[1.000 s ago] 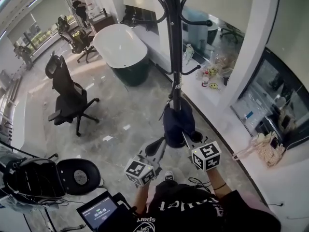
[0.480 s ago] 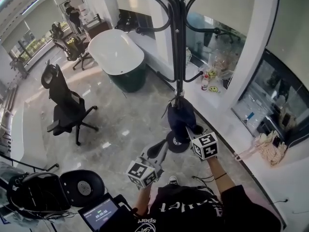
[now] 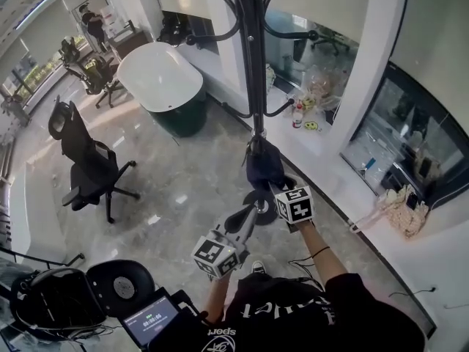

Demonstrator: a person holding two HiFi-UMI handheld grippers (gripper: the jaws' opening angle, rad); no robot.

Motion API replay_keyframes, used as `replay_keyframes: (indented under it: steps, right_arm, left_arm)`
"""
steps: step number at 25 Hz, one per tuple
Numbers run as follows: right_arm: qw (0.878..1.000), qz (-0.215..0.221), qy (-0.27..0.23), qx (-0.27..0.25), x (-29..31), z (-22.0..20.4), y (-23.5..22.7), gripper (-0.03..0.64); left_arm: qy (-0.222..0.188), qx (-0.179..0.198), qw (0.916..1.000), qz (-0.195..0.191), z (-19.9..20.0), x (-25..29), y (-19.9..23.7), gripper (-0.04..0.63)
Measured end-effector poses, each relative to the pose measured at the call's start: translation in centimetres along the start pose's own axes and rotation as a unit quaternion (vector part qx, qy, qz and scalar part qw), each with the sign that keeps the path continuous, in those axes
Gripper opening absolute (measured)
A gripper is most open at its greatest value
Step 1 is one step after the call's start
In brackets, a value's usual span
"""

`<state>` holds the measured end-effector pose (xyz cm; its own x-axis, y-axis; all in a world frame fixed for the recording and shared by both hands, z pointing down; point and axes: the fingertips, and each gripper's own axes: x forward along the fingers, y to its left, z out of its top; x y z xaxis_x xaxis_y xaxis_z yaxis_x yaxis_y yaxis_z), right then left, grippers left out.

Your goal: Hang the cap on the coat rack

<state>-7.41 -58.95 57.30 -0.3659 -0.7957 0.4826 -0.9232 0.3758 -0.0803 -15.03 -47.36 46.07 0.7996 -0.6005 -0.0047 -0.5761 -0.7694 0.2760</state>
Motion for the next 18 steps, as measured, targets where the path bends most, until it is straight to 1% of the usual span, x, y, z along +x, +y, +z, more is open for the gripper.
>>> replay_keyframes:
  steps: [3, 5, 10, 14, 18]
  right_arm:
    - [1.0, 0.009, 0.001, -0.003, -0.7, -0.4, 0.0, 0.166]
    - [1.0, 0.025, -0.011, 0.0, -1.4, -0.2, 0.6, 0.191]
    - [0.996, 0.081, -0.049, -0.006, -4.4, 0.7, 3.3, 0.193]
    - [0.99, 0.107, -0.092, -0.001, -8.3, 1.3, 4.8, 0.193]
    - [0.986, 0.126, -0.109, 0.013, -11.9, 0.6, 5.9, 0.192]
  left_arm:
    - [0.005, 0.001, 1.0, -0.004, -0.2, 0.0, -0.9, 0.006]
    - [0.008, 0.003, 1.0, 0.0, -0.4, -0.4, -1.1, 0.006]
    - [0.005, 0.004, 0.9999, 0.015, -0.4, -1.5, -1.3, 0.006]
    - [-0.002, 0.005, 0.9998, 0.019, -0.2, -1.5, -2.8, 0.006]
    - [-0.003, 0.007, 0.9997, 0.021, -0.7, -1.6, -4.7, 0.006]
